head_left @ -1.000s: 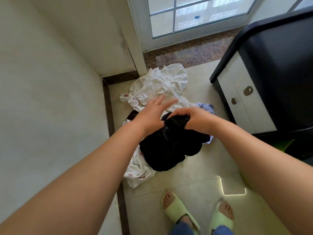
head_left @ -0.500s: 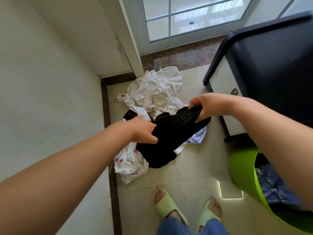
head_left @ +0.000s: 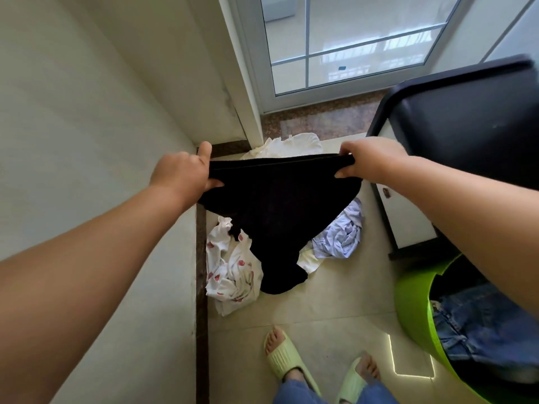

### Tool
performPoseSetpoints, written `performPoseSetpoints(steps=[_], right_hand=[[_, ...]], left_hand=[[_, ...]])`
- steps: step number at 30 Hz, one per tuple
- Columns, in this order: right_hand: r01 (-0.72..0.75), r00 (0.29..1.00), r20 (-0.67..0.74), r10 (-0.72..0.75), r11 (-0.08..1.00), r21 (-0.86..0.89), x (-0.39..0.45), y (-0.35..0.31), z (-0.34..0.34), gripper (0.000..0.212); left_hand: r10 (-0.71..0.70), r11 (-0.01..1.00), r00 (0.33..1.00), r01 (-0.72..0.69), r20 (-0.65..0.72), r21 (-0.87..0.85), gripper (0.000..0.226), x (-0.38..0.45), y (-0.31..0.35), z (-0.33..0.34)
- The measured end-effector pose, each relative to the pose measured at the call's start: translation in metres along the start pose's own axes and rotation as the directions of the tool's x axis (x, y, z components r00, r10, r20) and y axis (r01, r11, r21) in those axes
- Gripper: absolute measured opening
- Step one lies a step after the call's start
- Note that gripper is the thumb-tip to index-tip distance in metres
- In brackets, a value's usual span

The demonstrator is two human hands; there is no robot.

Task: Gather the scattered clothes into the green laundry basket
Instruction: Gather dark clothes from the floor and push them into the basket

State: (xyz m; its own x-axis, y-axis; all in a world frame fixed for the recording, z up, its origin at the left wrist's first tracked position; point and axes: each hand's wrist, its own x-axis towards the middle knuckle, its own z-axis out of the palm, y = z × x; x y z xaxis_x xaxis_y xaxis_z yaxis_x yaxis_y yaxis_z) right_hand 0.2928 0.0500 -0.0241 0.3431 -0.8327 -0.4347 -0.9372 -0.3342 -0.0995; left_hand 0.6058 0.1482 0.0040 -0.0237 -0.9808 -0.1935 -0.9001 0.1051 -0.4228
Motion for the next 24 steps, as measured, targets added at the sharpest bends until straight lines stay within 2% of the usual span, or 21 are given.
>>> performPoseSetpoints(steps=[2,5,7,8,9,10,11,12,13,14,16,18,19,21,23,24], right_hand=[[-0.011,0.992,-0.127,0.013,1.0,0.023,-0.003,-0.005,-0.009,0.057],[-0.044,0.99,-0.14,0.023,0.988,-0.148,-0.009,-0.021,-0.022,0.048],[-0.104,0.991,-0.095,0.096,0.99,-0.092,-0.013,-0.03,-0.03,0.052],[-0.127,0.991,-0.046,0.127,0.992,0.005,-0.014,-0.034,-0.033,0.055],[-0.135,0.991,0.015,0.134,0.98,0.146,-0.015,-0.036,-0.036,0.056],[-0.142,0.989,0.091,0.118,0.934,0.329,-0.019,-0.041,-0.037,0.055],[-0.146,0.986,0.147,0.081,0.845,0.514,-0.022,-0.047,-0.037,0.053],[-0.13,0.986,0.162,0.028,0.741,0.659,-0.024,-0.053,-0.034,0.051],[-0.088,0.988,0.15,-0.037,0.66,0.746,-0.027,-0.061,-0.031,0.048],[-0.033,0.986,0.127,-0.108,0.618,0.786,-0.032,-0.069,-0.028,0.047],[0.031,0.963,0.136,-0.234,0.595,0.803,-0.041,-0.081,-0.023,0.059],[0.072,0.946,0.144,-0.29,0.622,0.78,-0.047,-0.087,-0.019,0.071],[0.11,0.944,0.12,-0.306,0.639,0.762,-0.05,-0.091,-0.018,0.069],[0.171,0.968,-0.008,-0.252,0.634,0.754,-0.049,-0.099,-0.011,0.056],[0.124,0.991,-0.081,-0.102,0.532,0.837,-0.046,-0.103,-0.006,0.041],[0.082,0.997,-0.066,-0.052,0.451,0.889,-0.047,-0.103,-0.007,0.037]], left_hand=[[-0.089,0.996,0.995,0.089,0.038,-0.022,0.063,-0.01,0.001,-0.005],[-0.172,0.985,0.974,0.171,0.151,0.021,0.059,-0.011,0.011,-0.019],[-0.297,0.931,0.934,0.329,0.197,-0.156,0.054,-0.011,0.023,-0.032],[-0.372,0.855,0.897,0.431,0.238,-0.289,0.05,-0.011,0.027,-0.036],[-0.435,0.723,0.848,0.529,0.303,-0.445,0.046,-0.011,0.032,-0.04],[-0.476,0.515,0.788,0.61,0.391,-0.602,0.043,-0.012,0.037,-0.043],[-0.48,0.261,0.733,0.643,0.481,-0.72,0.042,-0.011,0.046,-0.046],[-0.451,0.006,0.695,0.63,0.56,-0.776,0.043,-0.01,0.054,-0.048],[-0.402,-0.183,0.677,0.6,0.617,-0.779,0.048,-0.009,0.064,-0.053],[-0.352,-0.318,0.672,0.569,0.651,-0.759,0.051,-0.008,0.073,-0.056],[-0.283,-0.486,0.673,0.513,0.683,-0.707,0.044,-0.007,0.085,-0.062],[-0.196,-0.579,0.715,0.467,0.671,-0.668,0.035,-0.01,0.087,-0.068],[-0.146,-0.588,0.757,0.451,0.636,-0.671,0.034,-0.014,0.087,-0.07],[-0.072,-0.525,0.84,0.427,0.538,-0.736,0.043,-0.022,0.084,-0.07],[0.005,-0.525,0.89,0.391,0.456,-0.756,0.053,-0.032,0.081,-0.066],[0.008,-0.571,0.903,0.357,0.43,-0.739,0.055,-0.037,0.08,-0.059]])
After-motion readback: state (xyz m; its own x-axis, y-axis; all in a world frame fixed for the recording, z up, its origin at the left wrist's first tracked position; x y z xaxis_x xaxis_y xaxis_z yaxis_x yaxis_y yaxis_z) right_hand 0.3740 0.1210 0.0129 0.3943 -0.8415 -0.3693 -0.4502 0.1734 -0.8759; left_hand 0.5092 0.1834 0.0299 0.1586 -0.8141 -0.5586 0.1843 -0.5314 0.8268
